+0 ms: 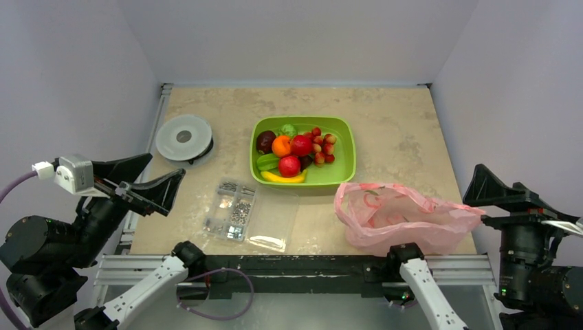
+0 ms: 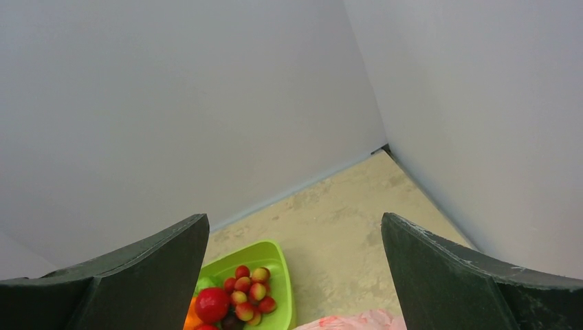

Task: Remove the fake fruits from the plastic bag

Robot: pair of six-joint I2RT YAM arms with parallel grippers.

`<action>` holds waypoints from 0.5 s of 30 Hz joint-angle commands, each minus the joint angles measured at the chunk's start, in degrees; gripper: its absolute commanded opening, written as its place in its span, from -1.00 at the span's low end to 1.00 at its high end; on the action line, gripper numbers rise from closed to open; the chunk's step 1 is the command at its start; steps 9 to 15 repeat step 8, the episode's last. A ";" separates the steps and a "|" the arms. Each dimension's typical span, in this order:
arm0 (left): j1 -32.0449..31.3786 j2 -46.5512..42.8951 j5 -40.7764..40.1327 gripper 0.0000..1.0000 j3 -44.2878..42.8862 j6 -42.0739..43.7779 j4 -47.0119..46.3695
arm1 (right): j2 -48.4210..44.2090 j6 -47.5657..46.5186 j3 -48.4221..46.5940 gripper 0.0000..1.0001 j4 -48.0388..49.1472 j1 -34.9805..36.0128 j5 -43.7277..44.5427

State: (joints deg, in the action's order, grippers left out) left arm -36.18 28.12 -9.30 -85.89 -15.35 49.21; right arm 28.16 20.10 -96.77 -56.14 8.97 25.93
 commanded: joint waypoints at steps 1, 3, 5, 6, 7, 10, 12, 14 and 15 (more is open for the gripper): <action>-0.09 0.90 -1.07 1.00 -0.85 0.17 0.70 | 1.38 0.03 0.32 0.98 1.12 -0.10 -0.14; -0.09 0.89 -1.07 1.00 -0.57 0.25 0.64 | 1.16 0.24 0.19 0.98 1.04 -0.10 0.30; -0.10 0.97 -1.07 1.00 -0.38 0.39 0.53 | 0.84 -0.16 0.88 0.98 1.11 -0.10 -0.29; -0.04 1.06 -1.07 1.00 -0.26 0.49 0.42 | 1.27 0.14 0.54 0.98 0.28 -0.12 0.12; -0.05 1.15 -1.07 1.00 -0.25 0.54 0.49 | 1.91 0.74 -0.12 0.98 -1.01 -0.10 0.47; -0.04 1.15 -1.01 1.00 -0.16 0.58 0.53 | 2.33 0.89 -0.51 0.98 -1.55 -0.10 0.72; -0.04 1.15 -1.01 1.00 -0.16 0.58 0.53 | 2.33 0.89 -0.51 0.98 -1.55 -0.10 0.72; -0.04 1.15 -1.01 1.00 -0.16 0.58 0.53 | 2.33 0.89 -0.51 0.98 -1.55 -0.10 0.72; -0.04 1.15 -1.01 1.00 -0.16 0.58 0.53 | 2.33 0.89 -0.51 0.98 -1.55 -0.10 0.72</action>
